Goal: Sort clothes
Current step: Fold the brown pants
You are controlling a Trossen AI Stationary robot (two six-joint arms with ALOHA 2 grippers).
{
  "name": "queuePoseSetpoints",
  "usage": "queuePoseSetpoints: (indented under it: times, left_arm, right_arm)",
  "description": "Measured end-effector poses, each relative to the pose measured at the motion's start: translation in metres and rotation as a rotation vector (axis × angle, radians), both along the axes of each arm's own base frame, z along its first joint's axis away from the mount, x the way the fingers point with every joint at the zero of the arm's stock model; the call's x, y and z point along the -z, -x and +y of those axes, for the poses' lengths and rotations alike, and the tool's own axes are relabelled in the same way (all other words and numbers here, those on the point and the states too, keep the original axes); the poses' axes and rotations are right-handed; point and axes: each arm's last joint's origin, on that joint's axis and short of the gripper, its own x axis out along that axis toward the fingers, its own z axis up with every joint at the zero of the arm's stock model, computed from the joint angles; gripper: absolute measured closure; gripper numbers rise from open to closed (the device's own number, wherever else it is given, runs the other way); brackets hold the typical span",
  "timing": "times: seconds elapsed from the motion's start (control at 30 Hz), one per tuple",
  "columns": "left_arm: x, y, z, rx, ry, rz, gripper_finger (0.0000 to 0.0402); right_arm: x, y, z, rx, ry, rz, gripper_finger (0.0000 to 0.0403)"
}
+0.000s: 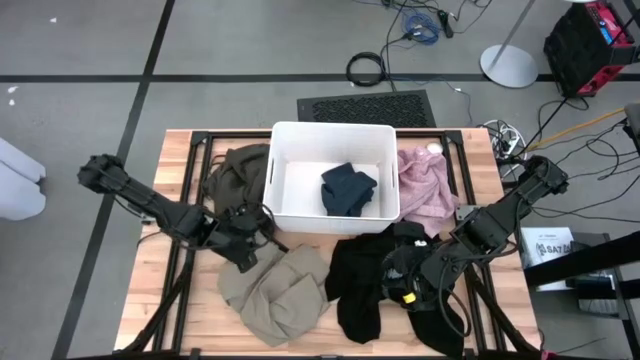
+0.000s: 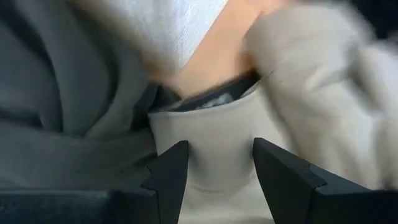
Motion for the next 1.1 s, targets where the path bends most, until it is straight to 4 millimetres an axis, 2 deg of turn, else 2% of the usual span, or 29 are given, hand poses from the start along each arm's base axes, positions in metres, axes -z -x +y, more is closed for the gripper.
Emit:
queuePoseSetpoints:
  times: [0.13, 0.33, 0.43, 0.57, 0.73, 0.87, 1.0, 1.1]
  left_arm:
    - [0.019, 0.001, 0.004, -0.013, -0.009, 0.043, 0.021]
    - [0.023, -0.007, 0.004, 0.065, -0.024, -0.026, 0.0219]
    - [0.023, -0.008, 0.004, 0.124, -0.054, -0.033, 0.0266]
    - [0.022, -0.009, 0.003, 0.162, -0.074, -0.035, 0.0374]
    - [0.019, -0.009, 0.002, 0.177, -0.058, -0.062, 0.0384]
    - [0.004, -0.009, -0.005, 0.23, -0.046, -0.133, 0.039]
    - [-0.024, -0.011, -0.016, 0.336, -0.049, -0.227, 0.039]
    - [-0.048, -0.011, -0.028, 0.444, -0.054, -0.318, 0.039]
  right_arm:
    - [0.001, 0.001, 0.0, 0.0, 0.006, 0.008, 0.0212]
    - [0.001, 0.001, 0.0, 0.0, 0.007, 0.01, 0.0212]
    - [0.001, 0.001, 0.0, 0.001, 0.007, 0.009, 0.0212]
    - [0.001, 0.0, -0.001, 0.041, 0.015, -0.005, 0.0212]
    - [0.0, 0.0, -0.002, 0.098, 0.008, -0.021, 0.0212]
    - [0.0, -0.001, -0.002, 0.113, -0.008, -0.022, 0.0212]
    - [0.0, -0.003, -0.001, 0.123, -0.011, -0.034, 0.0212]
    - [0.004, -0.011, 0.003, 0.132, 0.049, -0.081, 0.0212]
